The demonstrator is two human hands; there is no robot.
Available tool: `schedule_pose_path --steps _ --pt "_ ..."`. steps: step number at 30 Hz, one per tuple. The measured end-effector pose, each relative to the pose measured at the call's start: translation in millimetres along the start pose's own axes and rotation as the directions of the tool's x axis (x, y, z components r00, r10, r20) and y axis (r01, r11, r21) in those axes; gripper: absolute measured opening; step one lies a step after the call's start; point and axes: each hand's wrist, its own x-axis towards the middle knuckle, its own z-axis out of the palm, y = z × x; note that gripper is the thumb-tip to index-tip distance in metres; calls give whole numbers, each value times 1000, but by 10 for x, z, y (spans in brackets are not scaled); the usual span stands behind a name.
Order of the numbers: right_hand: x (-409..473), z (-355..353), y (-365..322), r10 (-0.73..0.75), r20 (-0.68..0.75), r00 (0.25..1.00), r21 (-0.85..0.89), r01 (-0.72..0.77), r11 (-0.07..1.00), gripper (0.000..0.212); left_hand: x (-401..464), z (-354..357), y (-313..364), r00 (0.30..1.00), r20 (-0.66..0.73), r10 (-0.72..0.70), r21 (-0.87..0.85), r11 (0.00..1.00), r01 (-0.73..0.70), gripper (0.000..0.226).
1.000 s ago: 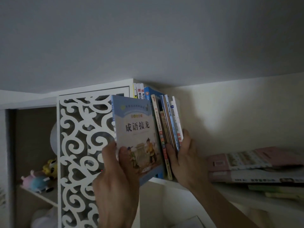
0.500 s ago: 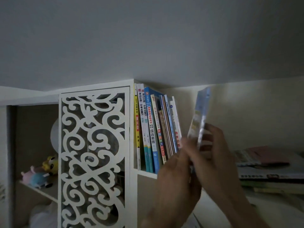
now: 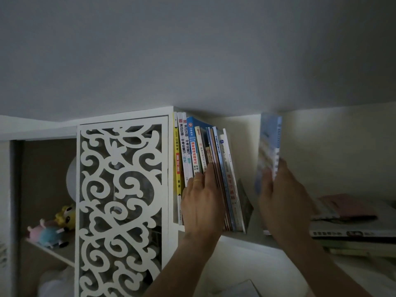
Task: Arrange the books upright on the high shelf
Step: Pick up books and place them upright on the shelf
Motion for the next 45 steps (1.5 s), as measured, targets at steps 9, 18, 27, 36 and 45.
schedule_pose_path --steps 9,18,27,36,45 --pt "13 403 60 107 400 910 178 -192 965 56 116 72 -308 997 -72 33 -17 999 -34 51" --pt "-9 478 150 133 378 916 212 -225 951 51 102 137 -332 998 9 62 -62 996 -61 51" --pt "-78 452 223 84 269 959 33 -96 995 50 584 14 -31 991 31 130 246 960 -134 81" --pt "-125 463 262 79 268 960 61 -98 993 67 587 73 -54 991 42 130 278 951 -136 94" --pt "-144 475 262 111 255 961 51 -128 990 66 504 -52 142 993 -44 113 16 994 -112 58"
